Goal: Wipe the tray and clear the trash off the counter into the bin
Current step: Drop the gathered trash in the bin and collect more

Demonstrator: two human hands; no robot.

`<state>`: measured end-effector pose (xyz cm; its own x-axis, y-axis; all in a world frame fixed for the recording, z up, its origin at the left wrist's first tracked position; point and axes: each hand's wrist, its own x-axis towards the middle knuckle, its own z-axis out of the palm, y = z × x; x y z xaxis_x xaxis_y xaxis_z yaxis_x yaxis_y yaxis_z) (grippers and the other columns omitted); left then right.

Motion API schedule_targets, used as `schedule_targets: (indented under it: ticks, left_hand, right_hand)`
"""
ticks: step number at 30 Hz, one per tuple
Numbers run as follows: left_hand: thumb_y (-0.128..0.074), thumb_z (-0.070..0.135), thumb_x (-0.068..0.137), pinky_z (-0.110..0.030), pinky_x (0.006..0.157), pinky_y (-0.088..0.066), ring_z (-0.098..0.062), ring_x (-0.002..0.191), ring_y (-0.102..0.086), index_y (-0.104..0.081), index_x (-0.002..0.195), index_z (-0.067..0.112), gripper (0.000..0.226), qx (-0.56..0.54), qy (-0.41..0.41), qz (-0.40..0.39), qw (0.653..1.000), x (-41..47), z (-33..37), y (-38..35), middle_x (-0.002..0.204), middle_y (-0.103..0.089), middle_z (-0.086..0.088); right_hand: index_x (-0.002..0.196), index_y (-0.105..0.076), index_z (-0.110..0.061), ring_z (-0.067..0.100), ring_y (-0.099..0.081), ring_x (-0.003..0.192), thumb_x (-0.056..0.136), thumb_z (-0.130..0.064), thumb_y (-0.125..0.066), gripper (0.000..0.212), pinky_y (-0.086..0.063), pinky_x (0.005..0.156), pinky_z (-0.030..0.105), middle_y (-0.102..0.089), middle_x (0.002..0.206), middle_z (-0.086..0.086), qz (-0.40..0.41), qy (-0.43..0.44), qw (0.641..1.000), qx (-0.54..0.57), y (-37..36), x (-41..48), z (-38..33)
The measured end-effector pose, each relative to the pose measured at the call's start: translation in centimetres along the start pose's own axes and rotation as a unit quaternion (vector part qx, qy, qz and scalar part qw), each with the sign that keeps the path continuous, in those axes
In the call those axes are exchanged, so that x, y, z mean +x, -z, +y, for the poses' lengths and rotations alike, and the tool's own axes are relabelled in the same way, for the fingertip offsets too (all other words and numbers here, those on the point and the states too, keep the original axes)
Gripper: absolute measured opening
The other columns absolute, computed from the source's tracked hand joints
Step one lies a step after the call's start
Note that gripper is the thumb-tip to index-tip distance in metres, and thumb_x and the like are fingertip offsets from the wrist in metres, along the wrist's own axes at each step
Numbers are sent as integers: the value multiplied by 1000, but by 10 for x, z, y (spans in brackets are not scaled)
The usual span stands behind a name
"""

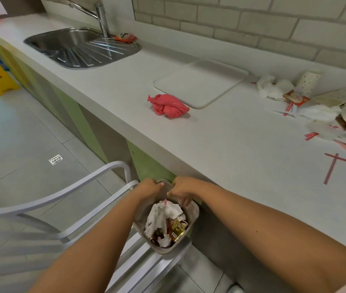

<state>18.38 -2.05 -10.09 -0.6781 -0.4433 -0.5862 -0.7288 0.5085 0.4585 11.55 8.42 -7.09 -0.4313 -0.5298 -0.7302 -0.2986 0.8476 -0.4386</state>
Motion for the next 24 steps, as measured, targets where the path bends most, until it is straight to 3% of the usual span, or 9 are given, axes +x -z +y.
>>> schedule_targets:
  ticks: [3, 5, 8, 12, 14, 16, 20, 24]
  left_hand:
    - [-47, 9, 93, -22, 56, -45, -13, 62, -65, -60, 83, 7, 16, 29, -38, -47, 998, -4, 24, 16, 74, -64, -7]
    - [-45, -1, 91, -18, 55, -49, -3, 49, -60, -61, 86, 6, 18, 38, -71, -70, 994, -12, 47, 26, 69, -65, -3]
    - [-43, -6, 88, -18, 59, -53, -3, 51, -63, -64, 80, 9, 27, 76, -122, -87, 986, -25, 82, 37, 63, -72, -1]
    - [-43, -2, 87, -20, 58, -47, -13, 65, -64, -64, 83, 7, 23, 106, -187, -25, 976, -36, 134, 37, 74, -66, -1]
    - [-45, 1, 87, -19, 55, -44, -9, 58, -61, -57, 72, 14, 23, 93, -218, 23, 971, -36, 157, 31, 69, -61, 2]
    - [-48, 6, 88, -22, 61, -47, -11, 58, -60, -57, 75, 14, 18, 69, -247, 48, 965, -34, 177, 21, 67, -59, 3]
    - [-54, 17, 89, -31, 72, -52, -21, 69, -61, -62, 85, 10, 11, 30, -280, 60, 958, -31, 217, -3, 73, -60, 0]
    - [-49, 12, 88, -26, 58, -46, -20, 65, -55, -64, 87, 5, 16, 25, -310, 54, 949, -27, 255, -32, 67, -53, 4]
  right_hand:
    - [126, -47, 8, 21, -63, 50, 97, -18, -50, 40, -57, 61, 31, -64, 83, 19, -26, 17, 999, 27, 15, -14, -4]
    - [123, -48, 8, 15, -60, 41, 97, -13, -49, 34, -55, 51, 25, -64, 76, 17, -37, 30, 999, 15, 28, -27, -5]
    - [98, -53, -2, 11, -55, 32, 96, -3, -44, 9, -47, 38, 18, -66, 66, 14, -28, 40, 998, -26, 50, -48, -2]
    - [102, -47, -11, 15, -43, 41, 93, -2, -47, 13, -34, 38, 17, -58, 62, 12, 7, 46, 998, -32, 82, -69, 20]
    - [90, -47, -13, 15, -37, 44, 92, -3, -50, 10, -29, 40, 21, -55, 62, 9, 33, 34, 998, -31, 97, -80, 37]
    - [76, -49, -14, 16, -37, 46, 91, -7, -52, 17, -30, 45, 21, -55, 62, 7, 73, 10, 997, -34, 113, -90, 58]
    - [86, -58, -6, 18, -43, 51, 89, -10, -53, 7, -35, 49, 22, -59, 70, 8, 162, -43, 985, -36, 144, -101, 107]
    - [86, -58, -3, 17, -46, 50, 89, -4, -48, 10, -38, 48, 23, -57, 67, 9, 251, -105, 961, -53, 171, -112, 163]
